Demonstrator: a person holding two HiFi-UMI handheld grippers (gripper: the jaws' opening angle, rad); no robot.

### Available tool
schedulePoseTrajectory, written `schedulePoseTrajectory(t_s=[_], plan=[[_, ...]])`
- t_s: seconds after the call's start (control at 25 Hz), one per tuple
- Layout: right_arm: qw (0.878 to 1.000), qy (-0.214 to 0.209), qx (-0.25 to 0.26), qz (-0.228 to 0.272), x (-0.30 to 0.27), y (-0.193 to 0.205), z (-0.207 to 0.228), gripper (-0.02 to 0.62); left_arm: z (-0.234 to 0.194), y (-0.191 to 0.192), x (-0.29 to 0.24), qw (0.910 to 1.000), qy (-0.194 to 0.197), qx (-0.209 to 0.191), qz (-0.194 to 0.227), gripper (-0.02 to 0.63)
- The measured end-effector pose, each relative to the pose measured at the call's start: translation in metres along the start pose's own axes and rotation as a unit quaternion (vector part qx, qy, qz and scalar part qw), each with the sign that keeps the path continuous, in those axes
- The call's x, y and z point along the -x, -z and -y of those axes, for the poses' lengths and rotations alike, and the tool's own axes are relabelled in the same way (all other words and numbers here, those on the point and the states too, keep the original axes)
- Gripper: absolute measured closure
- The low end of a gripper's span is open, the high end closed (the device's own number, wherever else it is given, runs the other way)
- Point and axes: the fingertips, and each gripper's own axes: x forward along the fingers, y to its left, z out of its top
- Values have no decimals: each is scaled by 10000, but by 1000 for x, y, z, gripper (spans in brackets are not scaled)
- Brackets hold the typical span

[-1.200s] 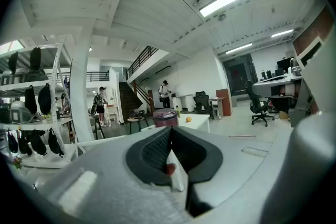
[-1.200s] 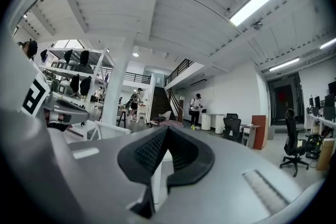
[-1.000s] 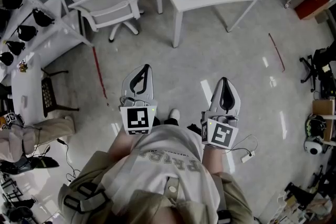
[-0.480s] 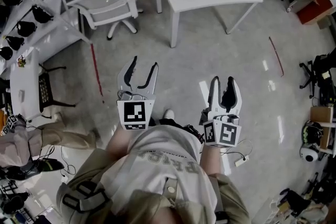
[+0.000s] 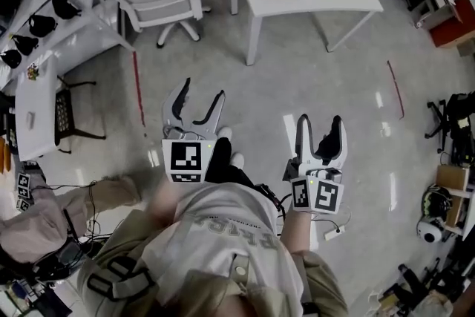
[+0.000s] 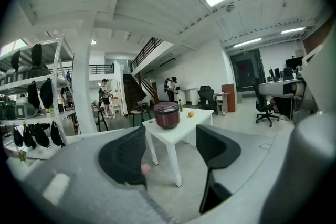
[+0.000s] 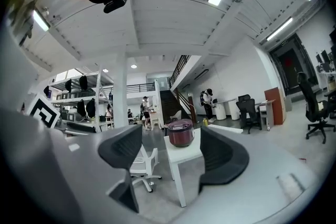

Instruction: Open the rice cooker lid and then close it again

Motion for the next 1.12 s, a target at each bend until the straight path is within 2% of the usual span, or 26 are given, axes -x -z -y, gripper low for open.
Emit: schedulePoseTrajectory(t_s=[0.32, 0.92, 1.12], plan=[[9997, 144, 18, -218, -32, 16, 6, 267, -13, 14, -40, 9997, 150, 30, -173, 296], [9979, 564, 328, -7, -123, -9, 27, 258, -52, -23, -149, 9990, 406, -94, 135, 296], [9965, 760, 333, -49, -139, -5, 34, 258, -65, -22, -171, 9990, 436, -111, 76, 296]])
